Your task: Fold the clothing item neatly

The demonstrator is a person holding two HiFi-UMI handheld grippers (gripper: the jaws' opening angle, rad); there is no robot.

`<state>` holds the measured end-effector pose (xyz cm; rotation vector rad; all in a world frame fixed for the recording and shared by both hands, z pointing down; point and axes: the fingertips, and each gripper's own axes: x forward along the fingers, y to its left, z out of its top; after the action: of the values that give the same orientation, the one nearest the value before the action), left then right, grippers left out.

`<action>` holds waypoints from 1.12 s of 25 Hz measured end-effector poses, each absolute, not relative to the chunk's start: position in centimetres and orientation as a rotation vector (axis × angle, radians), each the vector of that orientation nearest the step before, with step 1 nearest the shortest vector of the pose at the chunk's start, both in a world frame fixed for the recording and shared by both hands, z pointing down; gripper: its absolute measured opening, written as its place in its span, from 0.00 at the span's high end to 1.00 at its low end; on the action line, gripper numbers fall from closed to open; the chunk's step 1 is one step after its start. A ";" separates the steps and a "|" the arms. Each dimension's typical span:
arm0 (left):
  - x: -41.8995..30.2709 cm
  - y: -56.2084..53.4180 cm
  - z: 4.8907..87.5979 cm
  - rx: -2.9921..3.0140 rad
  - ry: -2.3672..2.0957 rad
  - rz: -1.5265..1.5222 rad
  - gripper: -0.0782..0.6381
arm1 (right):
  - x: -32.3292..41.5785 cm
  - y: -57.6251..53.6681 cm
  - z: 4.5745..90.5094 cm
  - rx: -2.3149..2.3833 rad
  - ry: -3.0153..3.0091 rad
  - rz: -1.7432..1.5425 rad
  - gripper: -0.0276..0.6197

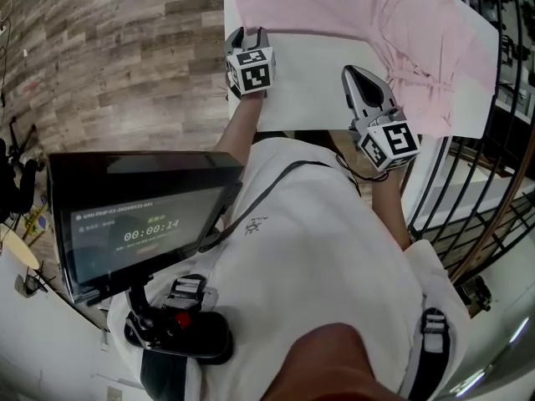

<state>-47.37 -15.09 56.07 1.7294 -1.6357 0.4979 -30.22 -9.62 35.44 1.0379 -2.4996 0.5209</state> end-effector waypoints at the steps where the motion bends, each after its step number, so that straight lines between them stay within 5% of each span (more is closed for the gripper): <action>1: -47.4 -15.0 56.3 1.720 -1.629 0.499 0.65 | -30.2 -9.6 35.4 1.034 -2.502 0.517 0.95; 6: -48.0 -14.7 56.7 1.707 -1.622 0.522 0.67 | -30.1 -9.2 35.4 1.061 -2.492 0.524 0.95; 11: -48.3 -15.1 56.4 1.743 -1.627 0.567 0.84 | -29.6 -8.9 35.3 1.103 -2.474 0.531 0.95; 28: -40.8 -18.2 46.7 2.150 -1.580 0.472 0.86 | -25.8 -7.4 35.2 1.237 -2.461 0.548 0.95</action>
<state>-40.82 -18.24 46.65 2.1504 -1.5802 0.4717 -25.80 -7.37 35.17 1.2372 -2.4613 0.5480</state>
